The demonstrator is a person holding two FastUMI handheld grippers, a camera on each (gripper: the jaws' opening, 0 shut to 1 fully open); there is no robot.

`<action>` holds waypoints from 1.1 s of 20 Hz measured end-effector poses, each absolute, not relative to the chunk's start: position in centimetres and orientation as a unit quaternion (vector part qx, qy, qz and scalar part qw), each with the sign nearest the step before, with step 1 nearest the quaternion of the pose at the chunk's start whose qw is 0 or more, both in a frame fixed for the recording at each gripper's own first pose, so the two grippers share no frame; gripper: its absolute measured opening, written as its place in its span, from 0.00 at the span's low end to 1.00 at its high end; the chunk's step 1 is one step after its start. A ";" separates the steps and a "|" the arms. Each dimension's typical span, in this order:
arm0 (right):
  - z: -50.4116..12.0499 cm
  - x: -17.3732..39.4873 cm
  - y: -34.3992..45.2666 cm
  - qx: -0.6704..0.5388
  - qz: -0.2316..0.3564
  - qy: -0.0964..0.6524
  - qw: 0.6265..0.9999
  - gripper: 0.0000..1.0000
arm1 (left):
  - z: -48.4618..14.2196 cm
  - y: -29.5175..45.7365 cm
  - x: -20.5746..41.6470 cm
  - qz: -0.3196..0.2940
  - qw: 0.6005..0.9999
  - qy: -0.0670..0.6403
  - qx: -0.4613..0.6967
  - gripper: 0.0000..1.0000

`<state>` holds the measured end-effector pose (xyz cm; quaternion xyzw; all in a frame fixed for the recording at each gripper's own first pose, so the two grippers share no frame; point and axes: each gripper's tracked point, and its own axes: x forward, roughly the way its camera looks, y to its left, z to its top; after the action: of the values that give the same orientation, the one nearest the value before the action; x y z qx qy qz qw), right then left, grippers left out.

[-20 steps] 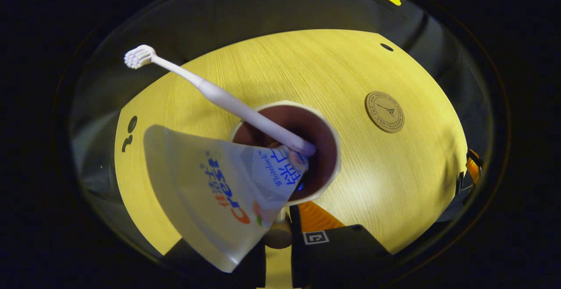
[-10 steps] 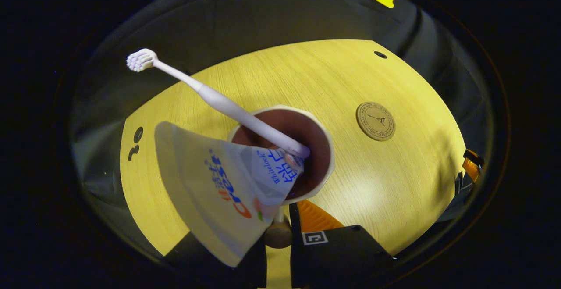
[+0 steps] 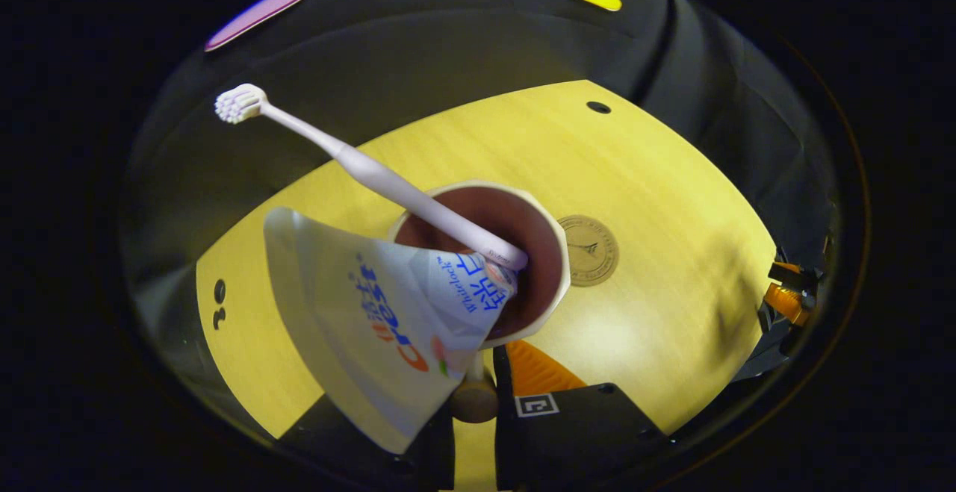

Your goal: Put the toothbrush and toothpaste on the desktop into the cup, then pick up the cup and place it on the coaster on the desktop.

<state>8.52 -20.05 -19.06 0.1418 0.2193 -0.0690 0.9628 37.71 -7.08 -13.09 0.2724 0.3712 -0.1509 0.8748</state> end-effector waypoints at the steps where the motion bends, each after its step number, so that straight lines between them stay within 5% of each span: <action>1: -19.1 8.4 -20.0 0.144 -0.069 0.220 0.962 0.98 | -13.3 -8.1 37.8 -0.161 0.871 0.371 0.279 0.22; 8: -20.0 7.5 -19.9 0.153 -0.076 0.230 0.958 0.98 | -15.9 -13.2 38.2 -0.213 0.843 0.375 0.322 0.22; 22: -20.6 7.7 -20.2 0.156 -0.075 0.241 0.955 0.98 | -19.4 -16.0 38.6 -0.222 0.822 0.391 0.349 0.22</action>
<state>7.69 -20.19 -20.62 0.1560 0.2406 -0.0747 0.9551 38.60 -16.01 -19.38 0.3489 0.3905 -0.2222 0.8224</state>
